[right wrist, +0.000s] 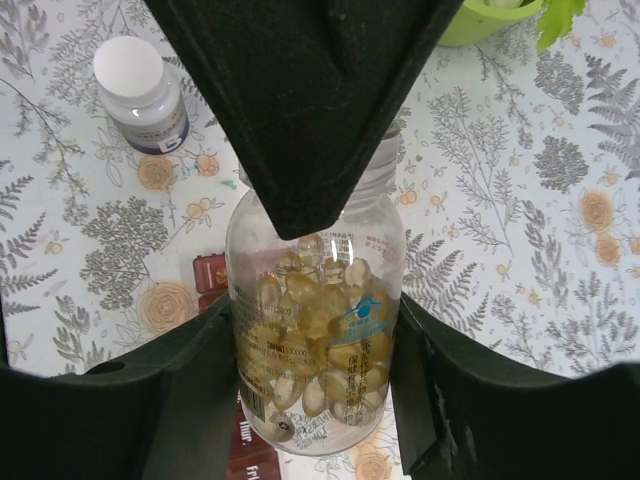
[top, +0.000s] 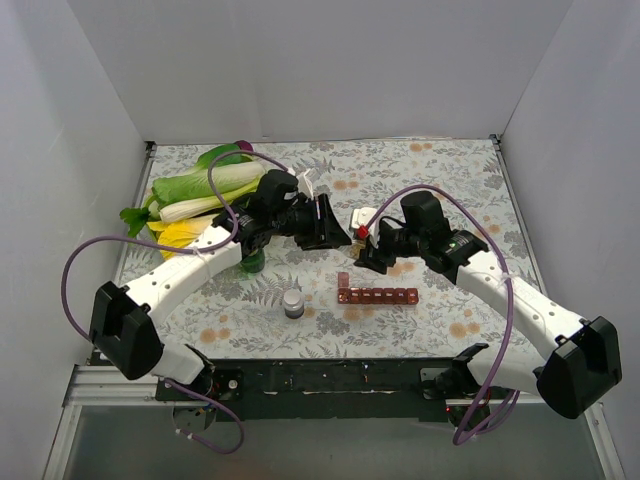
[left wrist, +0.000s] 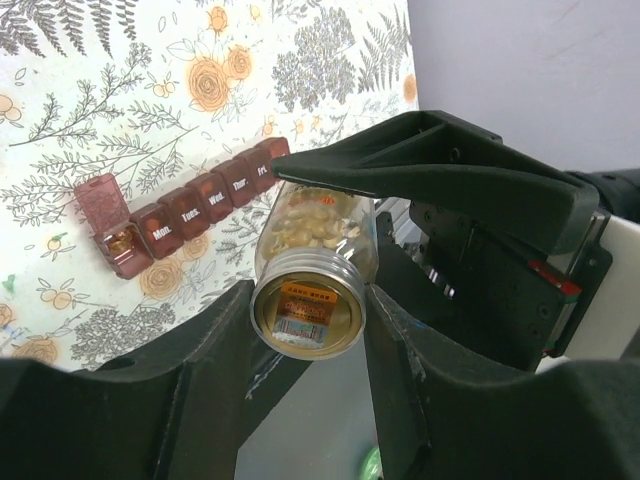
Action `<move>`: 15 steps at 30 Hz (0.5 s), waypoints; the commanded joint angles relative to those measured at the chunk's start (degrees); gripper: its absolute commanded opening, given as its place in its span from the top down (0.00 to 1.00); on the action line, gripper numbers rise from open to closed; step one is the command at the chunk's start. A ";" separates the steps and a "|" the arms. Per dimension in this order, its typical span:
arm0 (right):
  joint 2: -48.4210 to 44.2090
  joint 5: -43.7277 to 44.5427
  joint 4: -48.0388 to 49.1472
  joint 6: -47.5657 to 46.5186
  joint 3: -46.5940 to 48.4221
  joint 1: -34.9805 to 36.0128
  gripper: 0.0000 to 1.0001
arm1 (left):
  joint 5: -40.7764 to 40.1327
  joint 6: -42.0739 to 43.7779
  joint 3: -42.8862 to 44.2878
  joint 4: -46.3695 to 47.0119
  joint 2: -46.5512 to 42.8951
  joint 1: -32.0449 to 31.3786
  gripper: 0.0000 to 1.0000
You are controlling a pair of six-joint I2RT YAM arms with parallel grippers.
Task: Sort the pills into containers
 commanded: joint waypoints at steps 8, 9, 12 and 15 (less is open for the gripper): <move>2.67 -34.12 4.27 13.68 0.28 -5.19 0.99 | 13.12 27.66 7.00 -12.97 3.45 -0.37 0.73; 3.37 -41.73 10.20 17.73 -0.77 -6.08 0.99 | 15.65 30.13 6.99 -14.36 3.19 -0.37 0.72; 3.55 -51.17 31.45 44.15 -8.84 -8.11 0.99 | 17.95 38.22 5.42 -15.69 1.35 -0.37 0.71; 4.86 -52.52 62.34 65.86 -15.80 -8.02 0.99 | 16.12 40.08 4.36 -14.12 -1.12 -0.29 0.50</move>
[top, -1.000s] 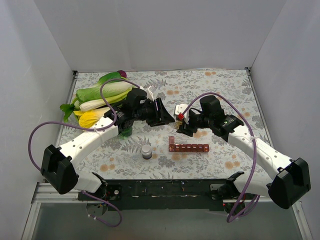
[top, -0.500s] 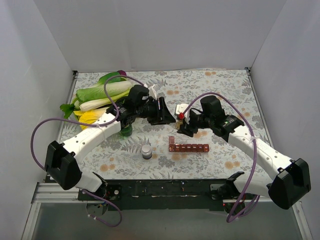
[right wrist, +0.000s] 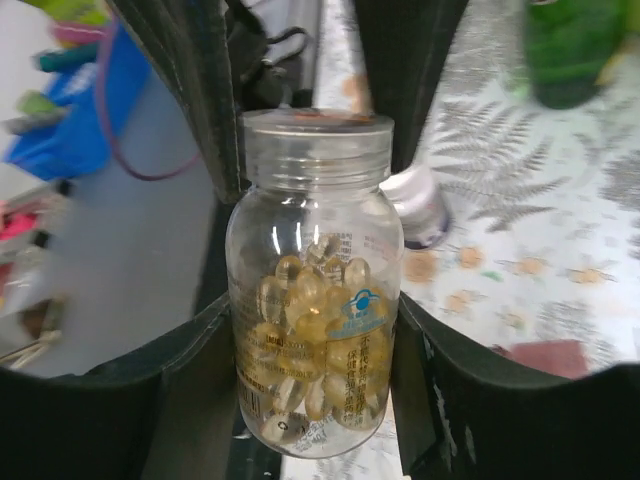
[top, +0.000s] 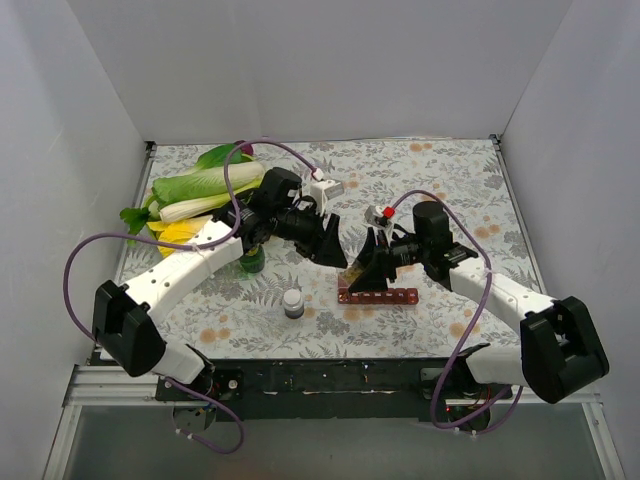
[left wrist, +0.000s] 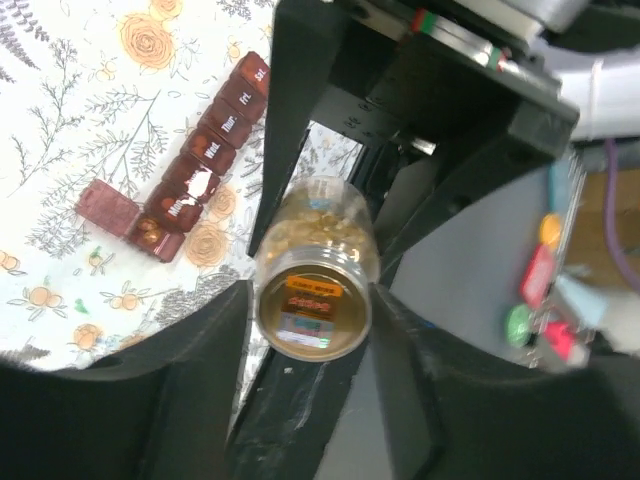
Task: Sort the pills into containers
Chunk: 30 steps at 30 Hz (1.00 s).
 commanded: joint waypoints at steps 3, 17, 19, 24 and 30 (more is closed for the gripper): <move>0.59 -15.74 35.51 26.39 -3.23 0.05 0.99 | -0.73 6.67 0.12 -1.02 -5.06 1.66 0.18; -3.45 4.02 -12.07 -19.95 8.91 0.31 0.99 | -4.24 -22.65 -12.08 16.11 -22.37 6.06 0.02; -4.33 9.91 -14.70 -22.88 9.70 0.75 0.99 | -6.52 -27.17 -13.49 17.09 -21.51 6.07 0.02; -5.38 20.63 -17.53 -28.95 11.38 3.65 0.99 | -6.00 -31.32 -11.75 15.60 -14.92 5.89 0.04; -5.38 23.90 -18.15 -30.45 11.20 4.88 0.99 | -7.40 -29.83 -7.18 12.53 -9.11 5.10 0.18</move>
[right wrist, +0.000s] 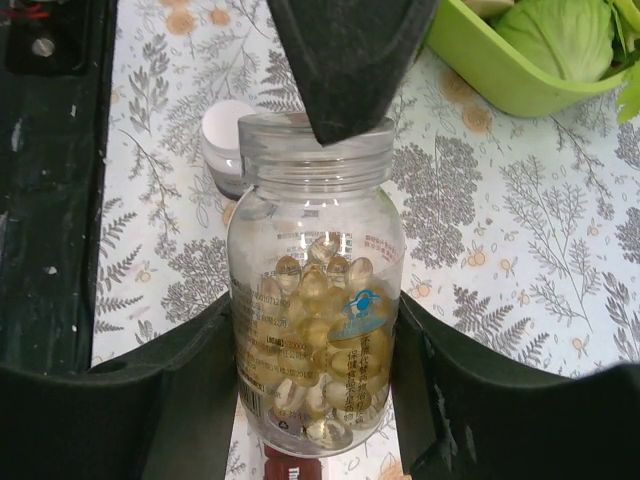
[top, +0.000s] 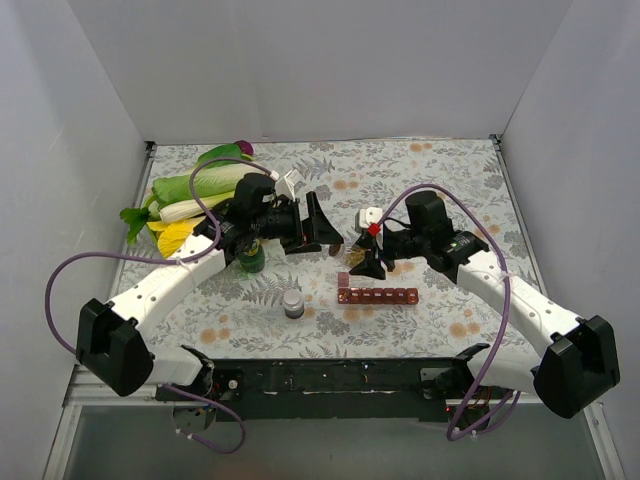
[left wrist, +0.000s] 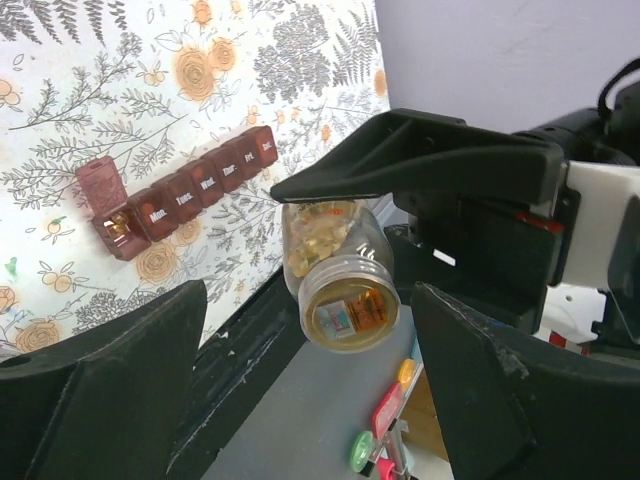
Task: Sort the pills into containers
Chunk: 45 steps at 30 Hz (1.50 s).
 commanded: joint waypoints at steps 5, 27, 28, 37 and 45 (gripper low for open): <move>-0.86 5.13 -1.21 -3.54 2.31 0.68 0.99 | -1.59 -0.89 5.16 -2.06 1.50 -0.76 0.24; 0.20 6.10 -1.03 -2.84 2.75 1.56 0.99 | 3.41 0.25 5.33 -1.97 5.28 -3.04 0.60; 0.37 5.75 -1.03 -2.32 2.75 1.56 0.99 | 4.11 2.69 5.51 -1.88 5.45 -3.04 0.61; 3.62 -14.01 2.46 10.06 1.96 0.95 0.99 | 17.29 43.89 9.99 -11.98 5.73 -3.66 0.67; 6.87 -30.81 32.78 40.03 -6.48 -1.07 0.99 | 14.14 60.04 12.28 -14.81 6.08 -3.57 0.57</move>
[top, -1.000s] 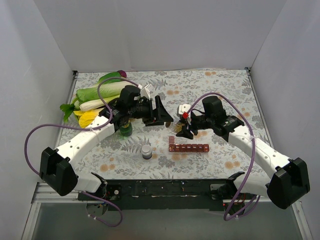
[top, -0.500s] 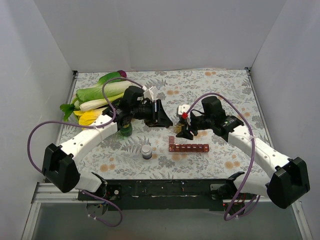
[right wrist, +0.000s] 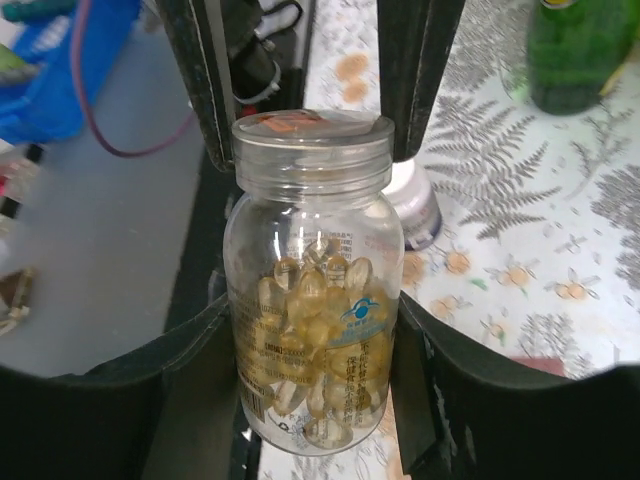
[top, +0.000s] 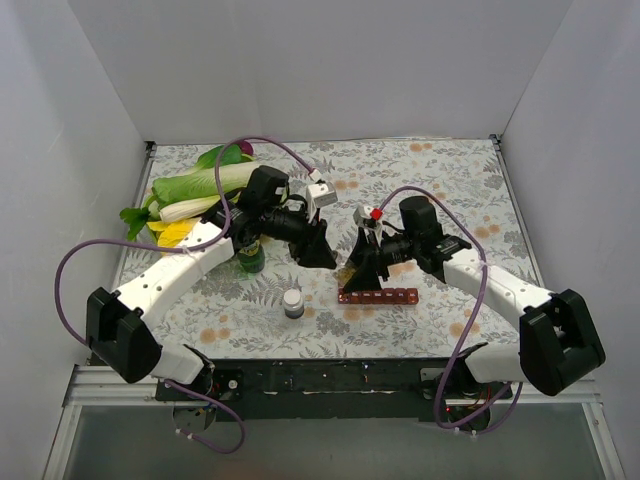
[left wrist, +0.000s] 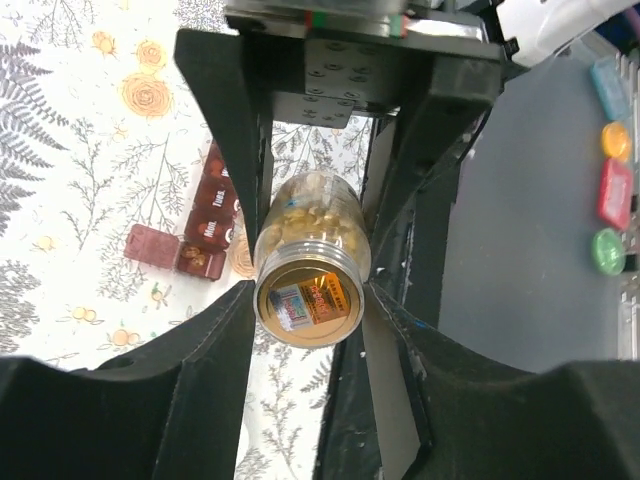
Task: Sort the pills into containers
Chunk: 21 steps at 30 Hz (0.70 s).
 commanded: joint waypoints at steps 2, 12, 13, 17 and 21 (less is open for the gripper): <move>0.21 -13.05 23.17 20.08 -2.03 -0.72 0.99 | -3.22 5.18 0.13 6.34 -2.34 0.18 0.28; -2.16 -4.53 3.95 -2.21 2.62 -1.16 0.99 | -9.91 -28.13 -7.89 22.22 -17.56 5.29 0.02; -2.43 -3.04 -1.12 -4.50 4.02 -1.16 0.99 | -9.91 -30.85 -7.97 21.78 -17.38 5.29 0.02; -4.44 7.31 -7.59 -14.53 6.06 -1.16 0.99 | -14.72 -51.30 -9.21 15.84 -15.11 5.47 0.03; -6.12 15.07 -9.26 -19.37 6.32 -0.29 0.99 | -14.39 -58.46 -8.77 11.84 -10.79 5.38 0.16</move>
